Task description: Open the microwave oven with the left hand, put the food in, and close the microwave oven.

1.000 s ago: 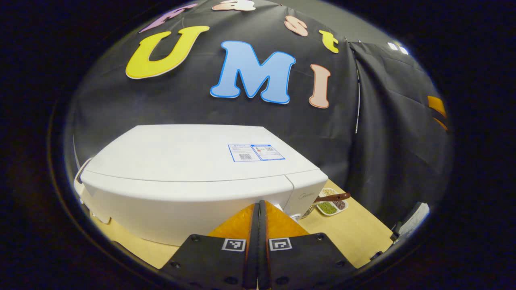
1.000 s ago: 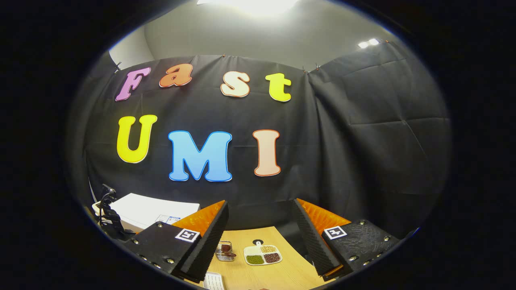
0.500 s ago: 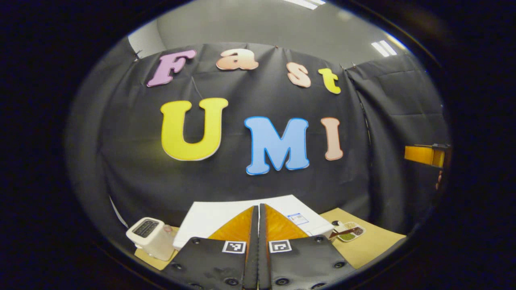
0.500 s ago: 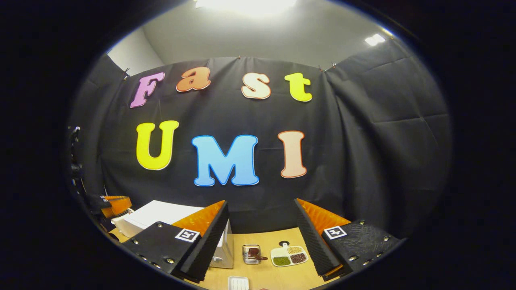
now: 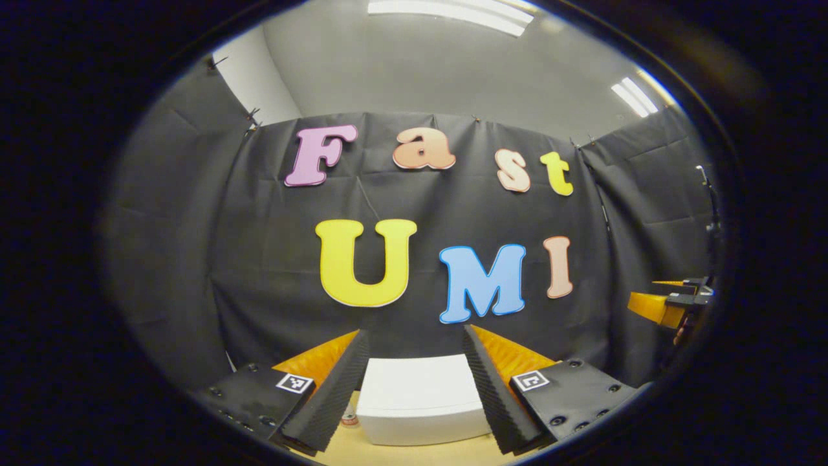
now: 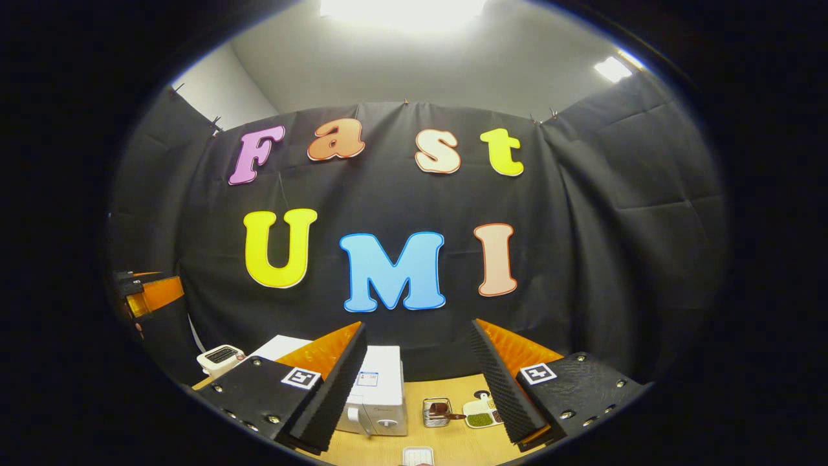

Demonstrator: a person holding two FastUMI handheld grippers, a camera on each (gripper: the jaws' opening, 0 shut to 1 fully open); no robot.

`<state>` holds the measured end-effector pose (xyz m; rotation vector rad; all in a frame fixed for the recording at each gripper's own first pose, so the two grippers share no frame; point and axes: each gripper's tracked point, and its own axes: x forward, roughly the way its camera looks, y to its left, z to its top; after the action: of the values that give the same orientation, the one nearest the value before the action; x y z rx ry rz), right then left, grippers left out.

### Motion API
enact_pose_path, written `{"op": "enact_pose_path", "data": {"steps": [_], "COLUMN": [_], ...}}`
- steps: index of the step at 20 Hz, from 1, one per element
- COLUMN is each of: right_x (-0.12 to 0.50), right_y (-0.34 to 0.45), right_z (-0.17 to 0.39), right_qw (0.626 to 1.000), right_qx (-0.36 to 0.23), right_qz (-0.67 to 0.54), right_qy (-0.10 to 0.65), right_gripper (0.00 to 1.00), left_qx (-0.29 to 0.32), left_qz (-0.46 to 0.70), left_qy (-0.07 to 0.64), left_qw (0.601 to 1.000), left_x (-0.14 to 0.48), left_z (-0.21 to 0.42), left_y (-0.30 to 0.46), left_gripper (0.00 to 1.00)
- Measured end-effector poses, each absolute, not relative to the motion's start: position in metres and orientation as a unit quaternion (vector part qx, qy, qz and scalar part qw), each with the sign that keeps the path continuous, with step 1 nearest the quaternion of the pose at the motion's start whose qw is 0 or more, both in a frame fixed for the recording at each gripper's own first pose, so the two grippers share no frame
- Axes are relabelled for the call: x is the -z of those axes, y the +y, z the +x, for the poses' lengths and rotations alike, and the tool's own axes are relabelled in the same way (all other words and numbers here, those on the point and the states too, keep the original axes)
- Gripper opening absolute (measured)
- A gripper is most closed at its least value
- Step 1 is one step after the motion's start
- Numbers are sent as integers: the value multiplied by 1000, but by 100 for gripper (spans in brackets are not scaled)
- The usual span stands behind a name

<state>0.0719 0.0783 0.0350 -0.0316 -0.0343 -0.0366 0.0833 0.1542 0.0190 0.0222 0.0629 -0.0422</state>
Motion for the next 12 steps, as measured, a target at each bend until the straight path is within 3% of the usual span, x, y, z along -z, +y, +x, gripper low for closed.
{"op": "enact_pose_path", "data": {"steps": [12], "right_x": [-39], "right_y": [108], "right_z": [35], "right_qw": [999], "right_qx": [25], "right_qz": [-23], "right_qy": [-18], "right_gripper": [96], "left_qx": [58], "left_qz": [-8], "left_qy": [26], "left_qw": [998], "left_x": [-28], "left_z": [49], "left_y": [162], "left_gripper": [94]}}
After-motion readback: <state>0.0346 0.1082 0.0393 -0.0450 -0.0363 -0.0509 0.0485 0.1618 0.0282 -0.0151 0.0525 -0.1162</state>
